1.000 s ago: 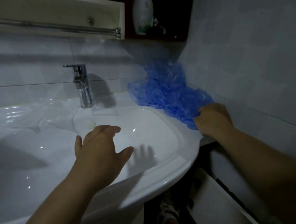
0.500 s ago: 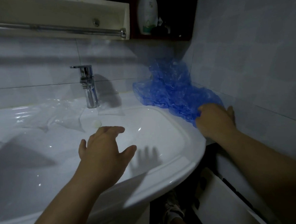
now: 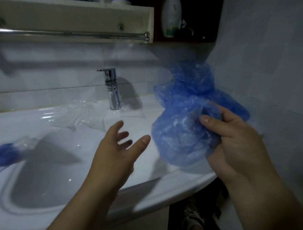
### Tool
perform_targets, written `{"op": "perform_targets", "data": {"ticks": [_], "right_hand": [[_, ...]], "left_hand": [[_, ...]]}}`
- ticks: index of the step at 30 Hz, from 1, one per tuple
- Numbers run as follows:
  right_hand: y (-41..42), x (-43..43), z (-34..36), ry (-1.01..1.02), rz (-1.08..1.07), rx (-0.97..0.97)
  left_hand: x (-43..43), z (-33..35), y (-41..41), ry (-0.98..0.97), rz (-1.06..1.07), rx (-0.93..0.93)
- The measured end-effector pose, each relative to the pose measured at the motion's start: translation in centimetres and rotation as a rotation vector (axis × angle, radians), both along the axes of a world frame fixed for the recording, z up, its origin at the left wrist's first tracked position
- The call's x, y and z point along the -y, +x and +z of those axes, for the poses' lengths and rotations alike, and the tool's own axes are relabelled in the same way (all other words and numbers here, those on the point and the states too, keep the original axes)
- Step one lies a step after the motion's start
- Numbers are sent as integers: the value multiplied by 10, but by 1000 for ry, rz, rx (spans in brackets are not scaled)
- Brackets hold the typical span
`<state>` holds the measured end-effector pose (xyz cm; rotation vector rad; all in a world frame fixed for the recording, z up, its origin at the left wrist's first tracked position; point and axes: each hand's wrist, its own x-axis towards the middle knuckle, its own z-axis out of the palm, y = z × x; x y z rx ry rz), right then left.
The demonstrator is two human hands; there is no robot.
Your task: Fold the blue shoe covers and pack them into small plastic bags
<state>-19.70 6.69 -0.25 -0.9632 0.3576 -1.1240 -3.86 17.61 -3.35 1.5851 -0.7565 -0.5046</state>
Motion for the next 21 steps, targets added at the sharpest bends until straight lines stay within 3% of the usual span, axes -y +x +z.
{"op": "perform_targets", "data": {"ticks": [3, 6, 9, 13, 17, 21], "right_hand": [[7, -15, -11, 239, 148, 165], [6, -23, -22, 266, 235, 152], [1, -21, -34, 142, 264, 11], [-11, -17, -43, -135, 412, -280], [-21, -17, -38, -264, 674, -452], [-9, -33, -31, -281, 538, -540]], "left_hand": [[-10, 3, 4, -21, -160, -612], [-18, 5, 3, 29, -311, -823], [-19, 4, 4, -109, -278, -846], [-21, 3, 28, -396, -84, -691], [-31, 6, 33, -423, -113, -598], [-30, 6, 27, -399, -192, -550]]}}
